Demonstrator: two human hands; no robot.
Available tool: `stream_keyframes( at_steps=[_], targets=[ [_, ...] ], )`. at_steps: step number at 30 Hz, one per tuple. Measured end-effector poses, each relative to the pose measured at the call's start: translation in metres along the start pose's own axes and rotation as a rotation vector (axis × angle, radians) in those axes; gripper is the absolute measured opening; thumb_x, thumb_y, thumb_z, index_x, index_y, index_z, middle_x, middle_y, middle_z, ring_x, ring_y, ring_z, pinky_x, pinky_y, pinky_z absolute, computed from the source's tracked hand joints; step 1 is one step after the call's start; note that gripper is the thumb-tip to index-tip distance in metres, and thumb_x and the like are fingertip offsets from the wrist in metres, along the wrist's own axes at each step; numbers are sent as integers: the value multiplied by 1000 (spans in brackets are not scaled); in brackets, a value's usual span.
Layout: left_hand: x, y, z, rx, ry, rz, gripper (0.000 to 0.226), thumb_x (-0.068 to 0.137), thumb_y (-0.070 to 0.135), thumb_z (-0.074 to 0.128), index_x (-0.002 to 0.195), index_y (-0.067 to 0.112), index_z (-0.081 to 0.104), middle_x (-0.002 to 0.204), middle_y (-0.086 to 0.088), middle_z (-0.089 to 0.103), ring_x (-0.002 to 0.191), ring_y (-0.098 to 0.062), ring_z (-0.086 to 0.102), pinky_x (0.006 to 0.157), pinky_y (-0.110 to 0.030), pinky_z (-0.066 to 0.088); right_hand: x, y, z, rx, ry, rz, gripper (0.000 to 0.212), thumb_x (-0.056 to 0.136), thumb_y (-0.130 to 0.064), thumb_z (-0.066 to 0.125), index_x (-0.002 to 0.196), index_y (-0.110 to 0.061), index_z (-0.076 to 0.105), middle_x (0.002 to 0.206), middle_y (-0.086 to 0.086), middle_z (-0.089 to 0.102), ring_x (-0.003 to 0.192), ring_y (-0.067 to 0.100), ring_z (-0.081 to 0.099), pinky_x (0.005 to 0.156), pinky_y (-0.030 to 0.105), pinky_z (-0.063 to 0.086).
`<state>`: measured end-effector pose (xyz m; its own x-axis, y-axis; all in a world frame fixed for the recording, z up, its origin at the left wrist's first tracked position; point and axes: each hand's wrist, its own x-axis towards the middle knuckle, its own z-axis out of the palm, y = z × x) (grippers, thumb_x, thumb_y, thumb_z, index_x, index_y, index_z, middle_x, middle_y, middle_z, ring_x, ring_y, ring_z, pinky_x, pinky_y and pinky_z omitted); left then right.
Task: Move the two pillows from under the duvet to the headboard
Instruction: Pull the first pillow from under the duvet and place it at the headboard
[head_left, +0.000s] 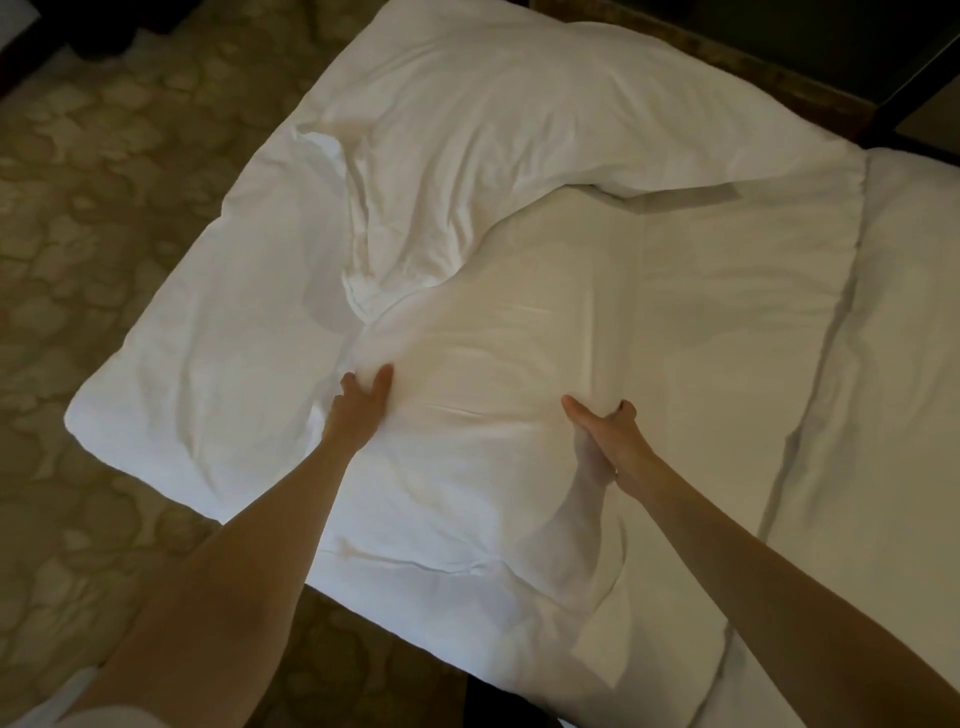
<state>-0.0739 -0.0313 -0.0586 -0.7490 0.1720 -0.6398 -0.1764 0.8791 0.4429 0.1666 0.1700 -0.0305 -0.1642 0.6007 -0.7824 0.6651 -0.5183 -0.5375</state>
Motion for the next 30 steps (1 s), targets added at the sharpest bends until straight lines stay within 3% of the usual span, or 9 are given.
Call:
stream_keyframes(
  at_steps=[3,9,12,17,20,22,24,27,30],
  targets=[
    [-2,3,1,-29,7,-35,91,83,74,32,142,5,29,139,-25,44,124,-42,45,101,-49,36,1,-1,0,-16,3,60,109,58,-64,76,140,-11,27,135,11,46,120,32,49,94,44,46],
    [-7,12,7,-248,-61,-155,100,81,75,35,149,6,10,153,-17,28,138,-37,30,112,-53,27,2,-1,13,38,-9,65,97,65,-64,71,132,-11,25,132,12,45,113,31,51,94,41,45],
    [-10,15,9,-334,-129,-28,86,87,67,34,146,6,28,145,-17,44,132,-34,42,113,-49,31,3,-7,16,92,6,40,99,64,-58,76,135,-9,26,132,11,48,114,31,53,95,41,45],
    [-24,23,7,-378,-4,21,66,88,59,41,118,3,60,112,-16,66,105,-34,60,98,-50,47,-6,-12,8,141,41,-89,89,57,-53,82,127,-7,53,121,12,64,104,31,63,95,42,51],
    [-38,31,10,-421,71,31,51,85,58,46,97,12,63,96,-9,68,91,-29,62,82,-42,53,-9,-19,-6,101,67,-156,75,62,-51,80,119,-5,60,114,12,67,99,30,65,91,39,52],
    [-50,38,16,-447,108,40,42,85,56,47,80,17,60,80,-3,65,77,-22,61,62,-32,48,-9,-24,-22,90,106,-194,69,66,-48,79,115,-2,62,110,14,68,98,32,65,90,39,52],
    [-63,45,22,-468,154,38,40,85,55,47,71,19,56,71,0,61,68,-18,58,53,-28,41,-8,-30,-36,55,144,-232,61,69,-48,77,105,-1,64,100,11,66,92,29,64,81,33,50],
    [-91,57,37,-534,218,34,40,86,53,48,71,17,56,72,0,61,69,-20,59,60,-30,47,-13,-37,-68,15,184,-307,43,72,-47,75,79,-7,61,86,7,62,74,23,60,66,27,45],
    [-122,64,58,-603,265,38,40,87,51,48,72,15,58,74,-1,63,77,-26,62,77,-38,53,-16,-36,-101,-6,211,-366,45,74,-44,74,85,0,68,87,12,67,79,26,63,70,31,51]
  ],
)
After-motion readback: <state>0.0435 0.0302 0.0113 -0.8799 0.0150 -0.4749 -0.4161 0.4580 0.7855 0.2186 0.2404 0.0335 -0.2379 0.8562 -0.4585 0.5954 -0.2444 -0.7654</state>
